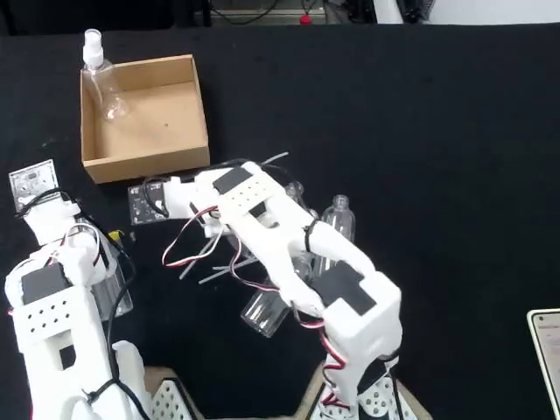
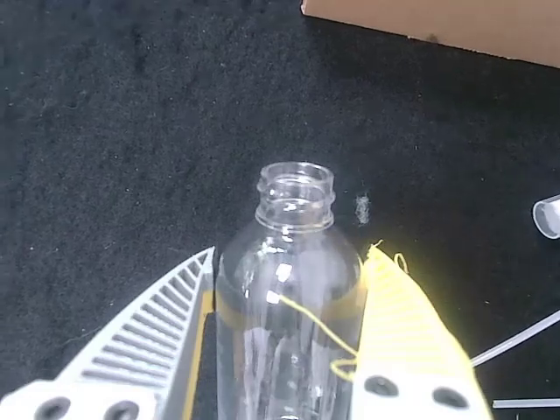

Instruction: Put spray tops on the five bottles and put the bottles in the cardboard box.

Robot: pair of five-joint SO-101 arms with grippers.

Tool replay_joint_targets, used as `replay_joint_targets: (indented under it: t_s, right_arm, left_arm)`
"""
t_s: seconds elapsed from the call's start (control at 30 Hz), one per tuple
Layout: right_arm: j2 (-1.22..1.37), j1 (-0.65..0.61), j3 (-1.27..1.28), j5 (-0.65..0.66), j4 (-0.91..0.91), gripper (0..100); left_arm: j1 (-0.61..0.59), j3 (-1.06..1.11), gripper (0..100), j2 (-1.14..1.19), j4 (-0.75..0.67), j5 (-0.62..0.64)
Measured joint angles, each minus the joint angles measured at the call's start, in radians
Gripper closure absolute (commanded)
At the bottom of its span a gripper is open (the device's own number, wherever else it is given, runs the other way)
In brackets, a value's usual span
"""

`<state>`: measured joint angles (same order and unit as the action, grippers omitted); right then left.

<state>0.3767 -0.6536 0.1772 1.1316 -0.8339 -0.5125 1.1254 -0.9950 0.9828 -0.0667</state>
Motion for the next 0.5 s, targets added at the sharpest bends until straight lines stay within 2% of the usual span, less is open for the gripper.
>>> replay_joint_targets:
  t_s: [0.17,0.23,0.33,0.43,0.5]
  right_arm:
    - [0.043,-0.002,-0.002,0.012,0.000,74.7]
    - [0.052,-0.002,-0.008,0.012,0.002,81.3]
    - [0.075,0.002,-0.037,0.012,0.000,97.9]
    - [0.100,0.011,-0.080,-0.038,-0.002,96.5]
    - [0.109,0.026,-0.112,-0.101,-0.002,99.1]
  left_arm:
    - [0.000,0.000,81,0.000,0.000,0.000]
    - [0.000,0.000,81,0.000,0.000,0.000]
    - [0.000,0.000,81,0.000,0.000,0.000]
    - [0.000,0.000,81,0.000,0.000,0.000]
    - [0.000,0.000,81,0.000,0.000,0.000]
